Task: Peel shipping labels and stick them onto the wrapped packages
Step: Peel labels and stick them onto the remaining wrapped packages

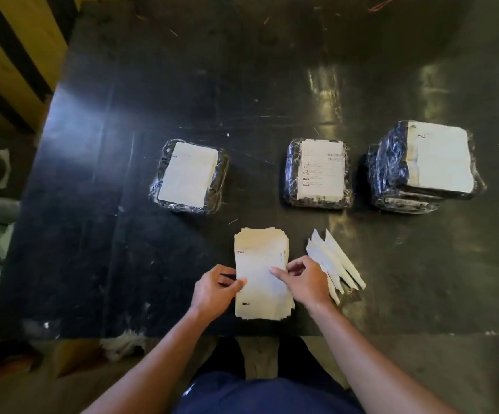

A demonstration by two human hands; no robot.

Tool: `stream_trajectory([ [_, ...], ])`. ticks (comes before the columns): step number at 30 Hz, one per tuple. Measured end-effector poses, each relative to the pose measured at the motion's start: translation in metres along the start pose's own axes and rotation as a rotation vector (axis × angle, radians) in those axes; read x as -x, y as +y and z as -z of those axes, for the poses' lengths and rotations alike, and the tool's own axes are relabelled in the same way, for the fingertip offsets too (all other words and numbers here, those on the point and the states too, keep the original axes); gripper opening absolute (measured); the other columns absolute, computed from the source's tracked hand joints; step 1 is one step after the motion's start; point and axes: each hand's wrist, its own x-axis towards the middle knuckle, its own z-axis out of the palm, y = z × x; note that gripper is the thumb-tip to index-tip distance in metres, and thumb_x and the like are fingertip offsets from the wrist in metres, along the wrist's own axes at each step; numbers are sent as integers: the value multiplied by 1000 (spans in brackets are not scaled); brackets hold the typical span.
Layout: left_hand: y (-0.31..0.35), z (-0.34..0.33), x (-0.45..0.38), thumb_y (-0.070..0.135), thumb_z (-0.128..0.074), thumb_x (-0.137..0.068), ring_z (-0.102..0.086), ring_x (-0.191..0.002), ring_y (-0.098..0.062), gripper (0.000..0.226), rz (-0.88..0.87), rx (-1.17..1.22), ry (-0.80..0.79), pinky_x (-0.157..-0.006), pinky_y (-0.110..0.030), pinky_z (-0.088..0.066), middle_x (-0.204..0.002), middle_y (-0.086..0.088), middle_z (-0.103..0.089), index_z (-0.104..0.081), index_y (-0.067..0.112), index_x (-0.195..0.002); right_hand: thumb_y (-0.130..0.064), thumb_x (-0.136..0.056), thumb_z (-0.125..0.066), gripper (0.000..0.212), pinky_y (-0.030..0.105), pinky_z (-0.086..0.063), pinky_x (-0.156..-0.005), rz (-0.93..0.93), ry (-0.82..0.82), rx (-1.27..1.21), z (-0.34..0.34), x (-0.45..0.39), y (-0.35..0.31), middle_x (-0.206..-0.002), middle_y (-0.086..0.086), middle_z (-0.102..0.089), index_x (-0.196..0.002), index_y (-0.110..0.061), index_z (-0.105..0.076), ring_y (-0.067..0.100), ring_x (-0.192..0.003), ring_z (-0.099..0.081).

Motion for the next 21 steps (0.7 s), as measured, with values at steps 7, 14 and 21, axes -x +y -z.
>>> stream_trajectory([
  [7, 4, -8, -11, 42, -84, -87, -72, -106, -16, 53, 22, -2, 4, -91, -39, -63, -121, 1, -74, -62, 22, -131, -27, -83, -89, 21, 34, -49, -83, -170, -20, -175, -2, -13, 0, -96, 2, -74, -84, -11, -76, 20, -96, -66],
  [14, 4, -10, -12, 42, -83, -87, -67, -102, -14, 52, 36, 11, 28, -90, -46, -64, -122, 0, -73, -61, 22, -131, -27, -92, -80, 14, 40, -58, -97, -153, -48, -189, 0, -13, 6, -108, 3, -71, -96, -16, -74, 21, -103, -65],
  [21, 5, -8, -12, 45, -87, -82, -73, -106, -18, 58, 40, 52, 1, -89, -42, -64, -118, -2, -75, -62, 20, -128, -22, -86, -86, 14, 35, -58, -88, -106, -13, -176, 4, -11, 14, -99, 3, -74, -87, -12, -76, 23, -99, -68],
])
